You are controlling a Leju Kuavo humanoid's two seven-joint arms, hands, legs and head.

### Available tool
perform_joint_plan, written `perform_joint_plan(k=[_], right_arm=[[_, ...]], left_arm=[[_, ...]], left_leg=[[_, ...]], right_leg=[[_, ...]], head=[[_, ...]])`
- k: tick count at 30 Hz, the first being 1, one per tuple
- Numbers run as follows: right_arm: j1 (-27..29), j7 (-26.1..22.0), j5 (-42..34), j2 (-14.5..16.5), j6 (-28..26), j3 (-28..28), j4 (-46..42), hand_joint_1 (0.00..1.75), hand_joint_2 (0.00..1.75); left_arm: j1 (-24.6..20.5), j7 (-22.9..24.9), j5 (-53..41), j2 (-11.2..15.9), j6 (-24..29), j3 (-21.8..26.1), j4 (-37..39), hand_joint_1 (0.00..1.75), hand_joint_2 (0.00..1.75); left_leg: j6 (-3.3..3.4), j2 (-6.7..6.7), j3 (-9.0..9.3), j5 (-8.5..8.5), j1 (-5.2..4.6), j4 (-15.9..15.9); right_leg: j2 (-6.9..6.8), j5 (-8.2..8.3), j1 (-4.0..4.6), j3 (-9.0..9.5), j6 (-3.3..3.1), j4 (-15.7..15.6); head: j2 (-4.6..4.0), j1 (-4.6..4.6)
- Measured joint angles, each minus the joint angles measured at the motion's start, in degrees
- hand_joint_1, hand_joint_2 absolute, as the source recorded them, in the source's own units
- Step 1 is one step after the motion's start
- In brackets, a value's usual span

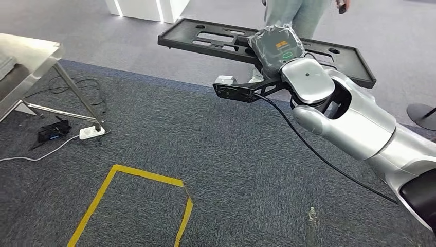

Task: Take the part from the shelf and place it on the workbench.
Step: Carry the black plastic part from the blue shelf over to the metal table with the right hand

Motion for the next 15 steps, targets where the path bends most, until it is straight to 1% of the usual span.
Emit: perform_joint_plan(k=[1,2,3,4,5,6,7,8,9,10,11,12,13,14,15], right_arm=[[0.23,-0.04,0.0,-0.01,-0.02,0.01,0.07,1.75,1.75],[0.33,-0.08,0.0,-0.01,-0.04,0.02,0.13,1.75,1.75],[0.34,-0.11,0.0,-0.01,-0.09,0.03,0.18,1.75,1.75],[0.3,-0.15,0.0,-0.01,-0.19,0.03,0.21,1.75,1.75],[0.27,-0.19,-0.01,0.0,-0.3,0.03,0.25,1.75,1.75],[0.28,-0.25,-0.03,0.01,-0.4,0.02,0.29,1.75,1.75],[0.27,-0.31,-0.04,0.07,-0.49,0.02,0.33,1.75,1.75],[0.27,-0.34,-0.06,0.18,-0.53,0.01,0.35,1.75,1.75],[0.24,-0.36,-0.07,0.31,-0.54,0.01,0.37,1.75,1.75],[0.18,-0.34,-0.07,0.45,-0.55,0.01,0.37,1.75,1.75],[0.07,-0.34,-0.07,0.55,-0.55,0.0,0.39,1.75,1.75],[-0.06,-0.33,-0.07,0.58,-0.55,-0.01,0.42,1.75,1.75],[-0.18,-0.32,-0.07,0.6,-0.55,-0.01,0.44,1.75,1.75],[-0.29,-0.33,-0.07,0.6,-0.55,-0.01,0.46,1.75,1.75],[-0.32,-0.34,-0.07,0.61,-0.56,-0.01,0.48,1.75,1.75]], left_arm=[[0.02,0.12,-0.03,0.0,0.02,0.01,0.0,0.0,1.75],[0.09,0.24,-0.08,0.0,0.05,0.01,0.0,0.0,1.75],[0.18,0.34,-0.12,0.01,0.12,0.02,0.0,0.0,1.75],[0.2,0.45,-0.16,0.02,0.21,0.02,0.0,0.0,1.75],[0.2,0.56,-0.21,0.04,0.32,0.02,0.0,0.0,1.75],[0.21,0.66,-0.25,0.07,0.4,0.01,0.0,0.0,1.75],[0.23,0.75,-0.28,0.08,0.45,0.01,0.0,0.0,1.75],[0.36,0.81,-0.31,0.07,0.47,0.01,0.0,0.0,1.75],[0.54,0.85,-0.31,0.01,0.47,0.01,0.01,0.0,1.75],[0.68,0.87,-0.31,-0.06,0.47,0.01,0.02,0.0,1.75],[0.73,0.9,-0.31,-0.1,0.49,0.01,0.03,0.0,1.75],[0.7,0.91,-0.31,-0.14,0.52,0.01,0.04,0.0,1.75],[0.59,0.91,-0.31,-0.11,0.55,0.01,0.04,0.0,1.75],[0.46,0.91,-0.31,-0.1,0.57,0.02,0.04,0.0,1.75],[0.39,0.91,-0.31,-0.1,0.57,0.02,0.04,0.0,1.75]], left_leg=[[-0.12,-1.03,0.0,-0.1,0.12,0.24],[-0.35,-2.02,-0.02,-0.29,0.3,0.63],[-0.7,-2.99,-0.16,-0.61,0.49,1.18],[-1.12,-3.88,-0.48,-0.97,0.62,1.95],[-1.54,-4.7,-0.88,-1.22,0.75,2.51],[-1.94,-5.46,-1.32,-1.33,0.88,2.89],[-2.35,-6.2,-1.66,-1.23,1.03,2.97],[-2.72,-6.94,-1.83,-1.03,1.19,2.75],[-3.01,-6.53,-2.2,-1.16,1.22,3.32],[-3.3,-5.07,-2.7,-1.65,1.11,4.69],[-3.55,-3.01,-3.6,-2.73,1.0,7.13],[-3.75,-0.62,-4.99,-4.38,0.94,10.61],[-4.0,0.84,-6.53,-6.09,0.99,14.18],[-4.19,1.42,-8.07,-7.51,1.16,17.25],[-4.33,1.62,-9.06,-8.11,1.32,18.95]], right_leg=[[0.07,1.29,-0.22,-0.3,0.23,-0.44],[0.3,3.5,-0.54,0.51,0.47,-3.1],[1.24,5.76,-0.99,1.92,0.75,-6.97],[2.63,7.27,-1.35,3.48,0.96,-10.61],[3.8,8.06,-1.6,4.57,1.01,-13.07],[4.58,8.1,-1.59,5.09,0.92,-14.21],[4.46,7.88,-1.34,5.26,0.62,-14.33],[3.67,7.95,-1.27,5.27,0.19,-14.34],[2.88,8.07,-1.23,5.49,-0.24,-14.61],[2.1,8.19,-1.26,5.83,-0.7,-14.96],[1.3,8.28,-1.29,6.19,-1.09,-15.31],[0.51,8.28,-1.14,6.49,-1.4,-15.52],[-0.29,8.21,-0.98,6.67,-1.61,-15.63],[-1.11,8.12,-0.87,6.75,-1.72,-15.64],[-1.94,8.01,-0.82,6.8,-1.79,-15.64]], head=[[0.0,0.01],[0.0,0.02],[0.0,0.05],[0.0,0.08],[0.0,0.08],[0.0,0.09],[0.0,0.07],[0.0,0.04],[0.0,0.05],[0.0,-0.14],[0.0,-0.33],[0.0,-0.52],[0.0,-0.76],[0.0,-0.78],[0.0,-0.82]])
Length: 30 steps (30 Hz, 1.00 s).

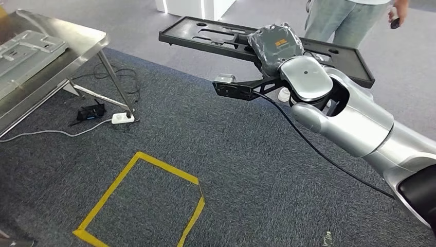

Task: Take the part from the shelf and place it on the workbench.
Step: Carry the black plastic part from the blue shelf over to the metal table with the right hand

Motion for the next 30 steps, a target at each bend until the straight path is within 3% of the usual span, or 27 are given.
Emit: perform_joint_plan(k=[1,2,4,5,7,10,13,15,17,18,19,20,22,24,26,27,28,30], right_arm=[[0.01,-0.02,0.0,0.03,0.0,0.0,0.01,1.75,1.75],[-0.02,-0.03,0.0,0.07,0.0,0.0,0.01,1.75,1.75],[-0.27,-0.04,0.0,0.14,0.0,0.0,0.02,1.75,1.75],[-0.54,-0.04,0.0,0.15,0.0,0.0,0.04,1.75,1.75],[-1.0,-0.05,-0.01,0.21,-0.06,0.01,0.18,1.75,1.75],[-0.79,-0.15,-0.11,0.6,-0.25,0.02,0.37,1.75,1.75],[-0.63,-0.19,-0.17,0.69,-0.28,0.02,0.4,1.75,1.75],[-0.51,-0.21,-0.17,0.69,-0.33,0.01,0.48,1.75,1.75],[-0.06,-0.47,-0.22,0.7,-0.75,0.01,0.86,1.75,1.75],[0.27,-0.67,-0.26,0.7,-0.97,0.01,1.09,1.75,1.75],[0.61,-0.91,-0.31,0.71,-1.18,0.02,1.32,1.75,1.75],[0.84,-1.07,-0.33,0.72,-1.26,0.02,1.47,1.75,1.75],[0.99,-1.3,-0.35,0.77,-1.58,0.04,1.75,1.75,1.75],[1.22,-1.46,-0.35,0.9,-1.91,0.08,2.05,1.75,1.75],[1.34,-1.62,-0.36,1.18,-2.03,0.1,2.25,1.75,1.75],[1.31,-1.64,-0.36,1.39,-2.06,0.11,2.33,1.75,1.75],[1.22,-1.66,-0.36,1.57,-2.11,0.11,2.42,1.75,1.75],[1.13,-1.67,-0.36,1.79,-2.36,0.11,2.6,1.75,1.75]], left_arm=[[-0.01,0.0,0.0,-0.03,-0.01,-0.01,0.0,0.0,1.75],[0.01,0.0,0.0,-0.07,-0.01,-0.01,0.0,0.0,1.75],[0.02,0.0,0.0,-0.13,-0.02,-0.02,0.0,0.0,1.75],[-0.08,-0.03,0.01,-0.14,-0.02,-0.01,0.0,0.0,1.75],[-0.24,-0.47,0.15,-0.12,-0.08,0.0,-0.01,0.0,1.75],[-0.12,-1.51,0.51,-0.03,-0.22,0.01,-0.03,0.0,1.75],[-0.03,-1.73,0.59,-0.03,-0.26,0.01,-0.04,0.0,1.75],[0.05,-1.89,0.66,-0.03,-0.28,0.01,-0.04,0.0,1.75],[-0.17,-2.31,0.52,-0.02,-0.29,0.01,-0.04,0.0,1.75],[-0.3,-2.34,0.39,-0.02,-0.28,0.01,-0.04,0.0,1.75],[-0.42,-2.21,0.22,-0.01,-0.26,0.01,-0.04,0.0,1.75],[-0.37,-1.85,0.11,-0.01,-0.23,0.01,-0.04,0.0,1.75],[-0.24,-1.13,-0.01,0.01,-0.16,0.01,-0.04,0.0,1.75],[-0.14,-0.73,-0.03,0.05,-0.11,0.01,-0.04,0.0,1.75],[0.07,-0.64,-0.01,0.02,-0.11,0.01,-0.04,0.0,1.75],[0.21,-0.66,0.0,-0.05,-0.12,0.01,-0.02,0.0,1.75],[0.27,-0.67,0.01,-0.12,-0.12,0.01,0.0,0.0,1.75],[0.12,-0.73,0.02,-0.15,-0.04,0.01,0.02,0.0,1.75]], left_leg=[[-0.11,0.1,-0.04,0.51,0.16,-0.23],[-0.19,0.32,0.99,1.98,0.29,-2.46],[-0.25,2.15,4.74,5.6,0.33,-9.89],[-0.11,3.3,6.43,6.53,-0.01,-13.22],[0.51,4.45,7.81,6.75,-0.77,-16.4],[1.7,2.73,8.44,6.82,-0.92,-17.37],[2.05,2.28,8.88,7.0,-0.6,-17.83],[2.11,1.95,9.06,6.99,-0.62,-18.03],[2.76,-0.14,9.32,6.86,-0.66,-18.13],[3.04,-1.52,9.39,6.75,-0.63,-18.02],[3.21,-3.07,9.41,6.55,-0.57,-17.76],[3.0,-4.2,9.4,6.3,-0.47,-17.34],[2.32,-5.98,8.88,5.7,-0.31,-16.24],[1.56,-7.59,8.02,5.61,0.01,-15.72],[0.87,-8.84,7.48,5.91,0.4,-15.93],[0.58,-7.97,7.24,5.79,0.34,-15.65],[0.34,-6.26,6.7,5.26,0.22,-14.51],[0.05,-1.86,4.05,2.92,0.0,-9.0]], right_leg=[[-0.81,-0.12,0.02,0.09,0.01,0.0],[-1.57,-0.27,0.04,0.22,0.06,0.01],[-2.95,-0.67,0.14,0.6,0.34,0.01],[-3.57,-0.91,0.28,0.71,0.56,0.05],[-4.83,-1.21,0.57,0.93,1.22,-0.13],[-6.33,-1.69,0.5,1.5,2.25,-0.61],[-6.26,-1.95,0.36,1.48,2.56,-0.57],[-4.57,-2.4,0.21,1.44,2.54,0.14],[-0.58,-5.14,0.27,-3.08,2.4,8.28],[0.94,-5.64,0.32,-5.39,2.34,11.56],[1.91,-5.12,0.31,-7.02,2.32,13.24],[2.39,-2.73,0.08,-6.17,2.41,10.24],[5.19,0.2,-0.6,-3.73,2.59,3.95],[6.85,0.21,-0.64,-2.77,2.43,1.83],[5.46,0.28,-0.34,-2.4,1.74,1.37],[4.65,0.32,-0.31,-2.07,1.33,1.09],[3.87,0.39,-0.31,-1.68,0.95,0.73],[2.19,0.25,0.05,-0.91,0.34,0.28]], head=[[0.0,-0.02],[0.0,0.0],[0.0,0.0],[0.0,-0.03],[0.0,0.0],[0.0,-0.01],[0.0,0.01],[0.0,0.18],[0.0,0.42],[0.0,0.48],[0.0,0.52],[0.0,0.54],[0.01,0.46],[0.02,0.4],[0.01,0.44],[0.01,0.37],[0.0,0.2],[0.0,-0.14]])
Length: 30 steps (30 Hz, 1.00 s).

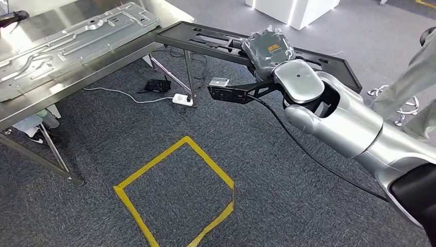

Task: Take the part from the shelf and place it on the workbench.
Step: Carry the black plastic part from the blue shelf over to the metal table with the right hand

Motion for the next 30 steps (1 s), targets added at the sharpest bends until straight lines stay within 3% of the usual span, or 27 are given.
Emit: perform_joint_plan(k=[2,3,4,5,7,9,11,12,14,15,16,18,19,20,22,24,25,27,28,30], right_arm=[[0.09,-0.13,-0.02,0.03,-0.3,0.0,0.19,1.75,1.75],[0.17,-0.22,-0.02,0.05,-0.4,0.0,0.3,1.75,1.75],[0.22,-0.33,-0.03,0.13,-0.48,0.0,0.41,1.75,1.75],[0.22,-0.4,-0.03,0.22,-0.56,0.0,0.51,1.75,1.75],[0.08,-0.46,-0.03,0.38,-0.69,-0.02,0.7,1.75,1.75],[-0.05,-0.48,-0.04,0.41,-0.75,-0.04,0.9,1.75,1.75],[-0.08,-0.54,-0.05,0.63,-0.78,-0.05,1.04,1.75,1.75],[-0.06,-0.56,-0.05,0.75,-0.8,-0.07,1.14,1.75,1.75],[-0.14,-0.55,-0.05,0.92,-0.89,-0.12,1.35,1.75,1.75],[-0.14,-0.54,-0.05,0.88,-0.94,-0.14,1.48,1.75,1.75],[-0.08,-0.55,-0.05,0.87,-0.98,-0.15,1.56,1.75,1.75],[0.32,-0.58,-0.05,0.87,-1.01,-0.15,1.77,1.75,1.75],[0.49,-0.6,-0.05,0.87,-1.01,-0.15,1.86,1.75,1.75],[0.56,-0.58,-0.05,0.87,-1.01,-0.15,1.93,1.75,1.75],[0.5,-0.55,-0.05,0.87,-1.03,-0.16,2.01,1.75,1.75],[0.47,-0.56,-0.05,0.86,-1.05,-0.16,2.1,1.75,1.75],[0.49,-0.6,-0.05,0.87,-1.06,-0.16,2.14,1.75,1.75],[0.45,-0.67,-0.06,0.99,-1.08,-0.17,2.21,1.75,1.75],[0.38,-0.69,-0.05,1.07,-1.09,-0.17,2.25,1.75,1.75],[0.19,-0.69,-0.05,1.17,-1.12,-0.17,2.37,1.75,1.75]], left_arm=[[-0.23,-0.08,0.08,0.05,0.1,0.0,0.0,0.0,1.75],[-0.25,-0.12,0.11,0.06,0.14,0.0,0.0,0.0,1.75],[-0.2,-0.21,0.15,0.06,0.26,0.0,0.0,0.0,1.75],[-0.13,-0.4,0.15,0.07,0.57,0.0,0.0,0.0,1.75],[-0.1,-0.97,0.15,0.1,1.47,0.0,-0.01,0.0,1.75],[-0.25,-1.37,0.16,0.21,2.09,0.0,-0.02,0.0,1.75],[-0.26,-1.44,0.17,0.37,2.22,0.0,-0.02,0.0,1.75],[-0.17,-1.46,0.17,0.44,2.22,0.0,-0.02,0.0,1.75],[-0.13,-1.55,0.17,0.49,2.22,0.0,-0.02,0.0,1.75],[-0.18,-1.61,0.16,0.49,2.22,0.0,-0.02,0.0,1.75],[-0.29,-1.66,0.16,0.5,2.2,0.0,-0.02,0.0,1.75],[-0.46,-1.73,0.15,0.5,2.15,0.0,-0.02,0.0,1.75],[-0.46,-1.75,0.15,0.5,2.13,0.0,-0.02,0.0,1.75],[-0.43,-1.76,0.15,0.5,2.12,0.0,-0.02,0.0,1.75],[-0.33,-1.77,0.15,0.5,2.12,0.0,-0.02,0.0,1.75],[-0.32,-1.75,0.14,0.52,2.11,0.0,-0.02,0.0,1.75],[-0.31,-1.69,0.12,0.55,2.11,0.0,-0.02,0.0,1.75],[-0.08,-1.39,0.02,0.6,2.11,0.0,-0.01,0.0,1.75],[0.03,-1.2,-0.04,0.6,2.1,0.0,0.0,0.0,1.75],[0.06,-0.99,-0.13,0.64,2.02,0.0,0.01,0.0,1.75]], left_leg=[[-0.01,1.66,-3.68,-2.07,0.07,6.63],[0.08,1.86,-4.63,-1.98,0.08,7.97],[0.21,1.95,-4.4,-0.95,0.06,7.11],[0.39,2.26,-2.98,0.81,0.01,4.19],[0.93,4.55,1.04,3.67,-0.58,-3.52],[1.59,6.0,3.07,4.28,-1.39,-7.38],[2.18,4.8,3.36,4.22,-1.67,-7.8],[2.41,4.07,3.69,4.31,-1.58,-8.18],[3.22,2.79,4.48,4.53,-1.21,-8.91],[3.52,2.12,4.63,4.55,-1.12,-9.07],[3.8,1.46,4.68,4.54,-1.08,-9.06],[3.88,-0.3,4.69,4.4,-1.07,-8.88],[3.84,-1.22,4.7,4.28,-1.05,-8.68],[3.72,-2.19,4.72,4.12,-1.02,-8.41],[3.27,-4.01,4.51,3.69,-0.91,-7.69],[2.6,-5.6,3.92,3.54,-0.62,-7.21],[2.16,-6.43,3.63,3.65,-0.39,-7.25],[1.35,-7.37,3.34,3.88,-0.05,-7.53],[1.05,-6.21,3.04,3.56,-0.13,-7.02],[0.65,-1.86,0.92,1.48,-0.25,-2.78]], right_leg=[[-1.9,-0.32,0.43,0.42,-0.37,-0.08],[-2.83,-0.5,0.56,0.58,-0.45,-0.08],[-3.69,-0.68,0.65,0.74,-0.46,-0.08],[-4.5,-0.87,0.72,0.95,-0.43,-0.08],[-6.0,-1.33,0.95,1.43,-0.17,-0.1],[-7.2,-1.74,1.14,1.79,0.35,-0.23],[-8.3,-2.08,1.16,2.19,0.97,-0.49],[-7.88,-2.39,1.03,2.41,1.27,-0.34],[-4.66,-4.13,0.78,1.31,1.63,2.56],[-2.49,-5.59,0.62,-0.36,1.67,5.84],[-1.16,-7.11,0.6,-2.56,1.71,9.7],[-0.41,-8.19,0.6,-6.14,1.88,15.06],[-0.32,-7.12,0.55,-6.56,1.91,14.85],[-0.07,-5.09,0.47,-5.93,1.9,12.51],[2.68,-1.12,0.07,-3.16,1.8,5.08],[5.19,0.09,-0.11,-1.34,1.69,0.82],[5.27,-0.12,0.03,-1.05,1.53,0.49],[3.47,0.07,0.21,-0.44,0.93,-0.2],[2.56,0.18,0.15,0.0,0.57,-0.66],[0.77,0.27,0.19,0.83,-0.04,-1.44]], head=[[0.0,-0.08],[0.0,-0.08],[0.0,-0.08],[0.0,-0.08],[0.0,-0.07],[0.0,0.03],[0.0,0.11],[0.0,0.19],[0.01,0.49],[0.01,0.68],[0.01,0.78],[0.0,0.87],[0.0,0.9],[0.0,0.93],[0.0,0.91],[0.01,0.87],[0.01,0.91],[0.01,1.01],[0.01,0.91],[0.01,0.66]])
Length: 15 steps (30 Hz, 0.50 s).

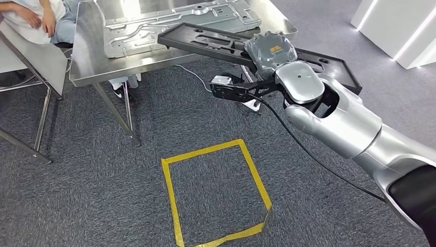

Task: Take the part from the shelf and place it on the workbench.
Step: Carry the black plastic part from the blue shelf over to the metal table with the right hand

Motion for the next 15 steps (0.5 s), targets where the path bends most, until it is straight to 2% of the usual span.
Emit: perform_joint_plan(k=[1,2,3,4,5,6,8,9,11,12,13,14,15], right_arm=[[-0.04,0.0,0.0,0.03,-0.03,0.0,0.08,1.75,1.75],[-0.06,-0.04,0.0,0.03,-0.06,0.0,0.16,1.75,1.75],[0.0,-0.11,0.0,0.06,-0.09,0.01,0.24,1.75,1.75],[0.09,-0.2,0.0,0.11,-0.13,0.01,0.32,1.75,1.75],[0.17,-0.29,0.0,0.16,-0.18,0.02,0.37,1.75,1.75],[0.21,-0.38,0.0,0.22,-0.24,0.02,0.42,1.75,1.75],[0.14,-0.76,0.2,0.24,-0.43,0.02,0.55,1.75,1.75],[0.09,-1.08,0.37,0.24,-0.63,0.02,0.63,1.75,1.75],[0.01,-1.76,0.8,0.45,-1.03,0.03,0.77,1.75,1.75],[0.01,-1.98,1.01,0.62,-1.2,0.03,0.78,1.75,1.75],[-0.04,-2.13,1.2,0.77,-1.27,0.03,0.8,1.75,1.75],[-0.13,-2.21,1.38,0.86,-1.35,0.02,0.84,1.75,1.75],[-0.21,-2.22,1.52,0.84,-1.44,0.01,0.89,1.75,1.75]], left_arm=[[-0.1,0.04,-0.03,0.07,-0.11,0.0,-0.01,0.0,1.75],[-0.21,0.06,-0.05,0.15,-0.26,0.0,-0.01,0.0,1.75],[-0.29,0.09,-0.06,0.22,-0.42,0.0,-0.01,0.0,1.75],[-0.28,0.14,-0.07,0.26,-0.56,0.0,-0.01,0.0,1.75],[-0.24,0.21,-0.08,0.26,-0.67,0.0,-0.01,0.0,1.75],[-0.18,0.27,-0.09,0.27,-0.76,0.0,-0.01,0.0,1.75],[-0.16,0.29,-0.16,0.28,-0.94,0.0,-0.01,0.0,1.75],[-0.13,0.23,-0.21,0.3,-1.02,0.0,-0.01,0.0,1.75],[0.01,0.08,-0.28,0.4,-1.1,0.0,-0.01,0.0,1.75],[0.08,0.01,-0.29,0.48,-1.1,0.0,-0.01,0.0,1.75],[0.08,-0.11,-0.28,0.55,-1.12,0.0,-0.01,0.0,1.75],[0.01,-0.27,-0.27,0.61,-1.15,0.0,-0.01,0.0,1.75],[-0.12,-0.47,-0.25,0.66,-1.23,0.0,-0.01,0.0,1.75]], left_leg=[[-0.22,1.91,-1.82,-1.46,0.04,3.49],[-0.4,2.88,-3.7,-2.59,0.2,6.86],[-0.55,3.38,-5.03,-3.01,0.33,9.12],[-0.65,3.66,-5.37,-2.46,0.43,9.39],[-0.75,3.97,-4.51,-1.01,0.51,7.45],[-0.78,4.67,-2.64,0.97,0.57,3.8],[-0.65,5.92,1.22,3.33,0.38,-3.08],[-0.4,6.25,2.23,3.59,0.19,-4.8],[0.32,5.78,2.49,3.25,-0.19,-5.28],[0.7,5.57,2.76,3.16,-0.16,-5.44],[1.08,5.33,3.12,3.09,-0.09,-5.69],[1.46,5.11,3.48,3.05,0.0,-5.97],[1.82,4.91,3.78,2.99,0.1,-6.14]], right_leg=[[-0.91,-0.11,0.13,0.27,-0.21,-0.13],[-1.84,-0.27,0.24,0.45,-0.32,-0.16],[-2.77,-0.45,0.3,0.6,-0.33,-0.15],[-3.68,-0.68,0.3,0.78,-0.28,-0.14],[-4.48,-0.92,0.28,1.01,-0.16,-0.13],[-5.22,-1.21,0.27,1.32,0.02,-0.1],[-6.34,-1.86,0.42,1.79,0.64,-0.04],[-6.74,-2.08,0.53,1.97,1.01,-0.06],[-7.33,-2.31,0.71,2.39,1.69,-0.27],[-7.29,-2.51,0.65,2.6,2.04,-0.36],[-6.55,-2.97,0.56,2.58,2.3,0.09],[-5.38,-3.83,0.46,2.0,2.46,1.56],[-3.88,-5.12,0.37,0.57,2.54,4.33]], head=[[-0.01,-0.14],[-0.01,-0.17],[-0.01,-0.2],[-0.01,-0.22],[-0.01,-0.24],[-0.01,-0.24],[-0.01,-0.16],[-0.01,-0.01],[-0.01,0.29],[0.0,0.4],[0.0,0.52],[0.01,0.64],[0.01,0.8]])
